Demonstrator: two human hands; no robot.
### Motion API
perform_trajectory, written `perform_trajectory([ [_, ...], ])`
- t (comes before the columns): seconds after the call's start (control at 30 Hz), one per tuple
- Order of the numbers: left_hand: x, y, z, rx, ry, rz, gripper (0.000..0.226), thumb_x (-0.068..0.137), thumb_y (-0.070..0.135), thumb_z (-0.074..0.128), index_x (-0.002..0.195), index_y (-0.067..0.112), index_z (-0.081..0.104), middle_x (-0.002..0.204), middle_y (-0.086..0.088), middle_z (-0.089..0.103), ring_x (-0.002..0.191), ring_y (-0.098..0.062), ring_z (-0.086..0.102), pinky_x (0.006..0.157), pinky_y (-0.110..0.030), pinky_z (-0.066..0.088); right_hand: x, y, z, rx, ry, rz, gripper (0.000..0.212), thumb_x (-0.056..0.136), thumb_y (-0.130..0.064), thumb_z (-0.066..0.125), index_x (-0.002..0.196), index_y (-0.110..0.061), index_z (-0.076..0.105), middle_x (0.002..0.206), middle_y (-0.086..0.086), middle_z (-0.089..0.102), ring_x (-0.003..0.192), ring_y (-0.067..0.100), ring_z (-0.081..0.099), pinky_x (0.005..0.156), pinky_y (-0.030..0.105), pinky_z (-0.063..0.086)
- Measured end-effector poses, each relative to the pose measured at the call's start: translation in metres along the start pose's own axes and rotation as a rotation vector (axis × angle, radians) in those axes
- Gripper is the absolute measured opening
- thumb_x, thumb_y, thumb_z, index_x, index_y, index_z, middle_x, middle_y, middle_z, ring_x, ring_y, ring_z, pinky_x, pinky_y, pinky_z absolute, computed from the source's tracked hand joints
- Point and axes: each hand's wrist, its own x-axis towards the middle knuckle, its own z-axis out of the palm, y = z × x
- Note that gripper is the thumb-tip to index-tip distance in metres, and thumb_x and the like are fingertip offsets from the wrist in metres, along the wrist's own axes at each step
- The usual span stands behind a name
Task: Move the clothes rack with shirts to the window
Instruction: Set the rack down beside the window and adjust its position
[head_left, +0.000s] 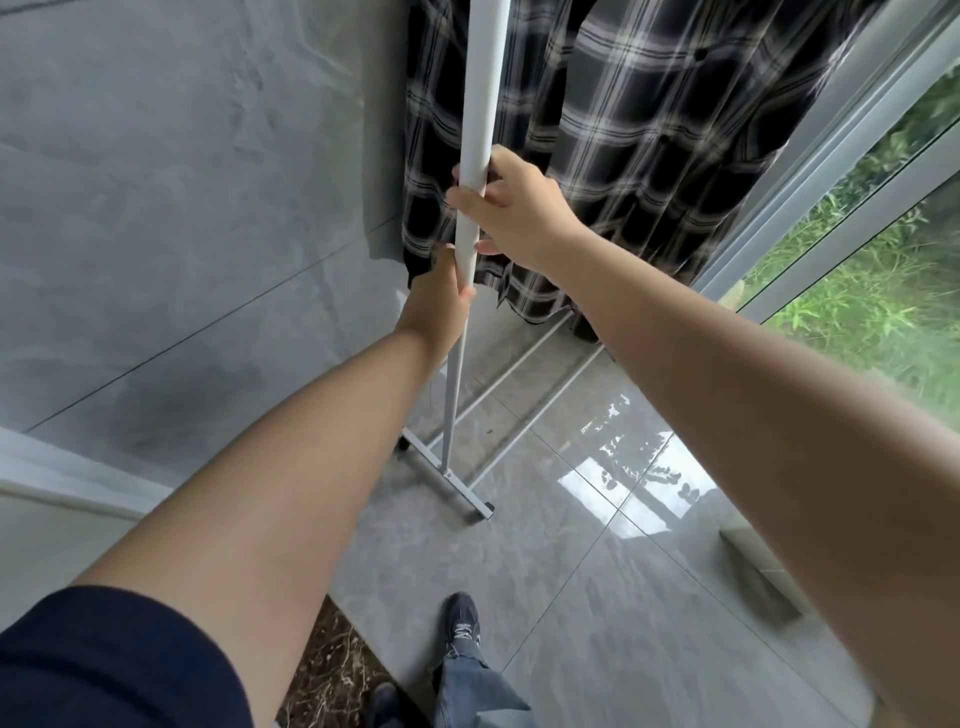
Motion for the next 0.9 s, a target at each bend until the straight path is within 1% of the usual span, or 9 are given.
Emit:
perform_trajectory([
  [0.1, 0.000, 0.001, -0.001, 0.043, -0.016, 0.005, 0.040, 0.096, 0.013, 0.053, 0.133, 0.004, 0.042, 0.117, -0.020, 0.064, 0.107, -0.039, 0.061, 0.091, -0.046, 0.050, -0.011, 0.009, -0.002, 0.313, -0.020, 0.083, 0.041, 0.102, -0.021, 0.060, 0.141, -0.014, 0.050, 0.130, 0.009, 0.070, 0.120, 0.023, 0.068, 0.094, 0.044, 0.063],
  [0.17, 0.001, 0.002, -0.005, 0.054, -0.049, -0.004, 0.048, 0.095, 0.019, 0.054, 0.139, 0.009, 0.037, 0.120, -0.017, 0.062, 0.107, -0.038, 0.061, 0.091, -0.047, 0.050, -0.017, 0.014, -0.004, 0.466, 0.009, 0.119, 0.048, 0.100, -0.006, 0.058, 0.146, -0.014, 0.047, 0.138, 0.012, 0.065, 0.125, 0.025, 0.065, 0.097, 0.043, 0.062],
  [0.23, 0.003, 0.006, -0.008, 0.046, -0.055, -0.013, 0.058, 0.093, 0.022, 0.055, 0.145, 0.013, 0.030, 0.126, -0.014, 0.060, 0.109, -0.035, 0.060, 0.093, -0.046, 0.049, -0.023, 0.017, -0.006, 0.515, 0.040, 0.141, 0.056, 0.096, 0.007, 0.053, 0.148, -0.014, 0.047, 0.142, 0.014, 0.062, 0.127, 0.026, 0.065, 0.092, 0.035, 0.064],
  [0.33, 0.002, 0.010, -0.009, -0.026, 0.014, 0.014, 0.049, 0.091, 0.021, 0.054, 0.137, 0.016, 0.039, 0.118, -0.010, 0.063, 0.104, -0.031, 0.062, 0.083, -0.038, 0.050, -0.031, 0.015, -0.003, 0.529, 0.089, 0.158, 0.059, 0.094, 0.009, 0.052, 0.148, -0.013, 0.048, 0.141, 0.012, 0.064, 0.122, 0.022, 0.068, 0.082, 0.021, 0.062],
  [0.43, -0.007, 0.017, -0.017, -0.114, 0.059, 0.036, 0.045, 0.089, 0.024, 0.051, 0.133, 0.020, 0.045, 0.110, -0.006, 0.066, 0.097, -0.028, 0.064, 0.074, -0.030, 0.047, -0.042, 0.010, 0.001, 0.517, 0.139, 0.169, 0.063, 0.094, 0.009, 0.054, 0.151, -0.016, 0.044, 0.142, 0.010, 0.063, 0.121, 0.023, 0.068, 0.096, 0.034, 0.061],
  [0.53, -0.011, 0.024, -0.028, -0.125, 0.023, 0.030, 0.047, 0.090, 0.023, 0.052, 0.136, 0.020, 0.047, 0.121, -0.009, 0.066, 0.106, -0.030, 0.064, 0.089, -0.042, 0.052, -0.048, 0.002, 0.000, 0.490, 0.165, 0.192, 0.065, 0.094, 0.007, 0.054, 0.152, -0.019, 0.042, 0.140, 0.007, 0.064, 0.121, 0.023, 0.068, 0.103, 0.043, 0.058],
  [0.6, -0.014, 0.032, -0.041, -0.109, 0.030, 0.025, 0.040, 0.092, 0.019, 0.053, 0.131, 0.015, 0.052, 0.122, -0.008, 0.067, 0.110, -0.028, 0.062, 0.094, -0.036, 0.049, -0.052, -0.012, -0.006, 0.461, 0.176, 0.195, 0.064, 0.093, 0.006, 0.052, 0.150, -0.021, 0.045, 0.137, 0.005, 0.066, 0.120, 0.023, 0.068, 0.105, 0.047, 0.057],
  [0.8, -0.019, 0.055, -0.068, -0.003, 0.046, 0.093, 0.016, 0.091, 0.015, 0.049, 0.098, 0.010, 0.062, 0.084, 0.001, 0.064, 0.084, -0.020, 0.056, 0.072, -0.025, 0.034, -0.049, -0.059, -0.029, 0.438, 0.242, 0.152, 0.049, 0.093, -0.002, 0.056, 0.138, -0.020, 0.061, 0.129, 0.007, 0.071, 0.120, 0.026, 0.068, 0.103, 0.048, 0.058],
  [0.9, -0.025, 0.062, -0.067, -0.052, 0.074, 0.063, 0.020, 0.091, 0.016, 0.051, 0.106, 0.010, 0.063, 0.089, 0.002, 0.066, 0.084, -0.018, 0.056, 0.072, -0.024, 0.034, -0.048, -0.069, -0.038, 0.443, 0.258, 0.134, 0.046, 0.092, -0.002, 0.054, 0.133, -0.021, 0.065, 0.125, 0.006, 0.073, 0.111, 0.024, 0.071, 0.101, 0.048, 0.059],
])
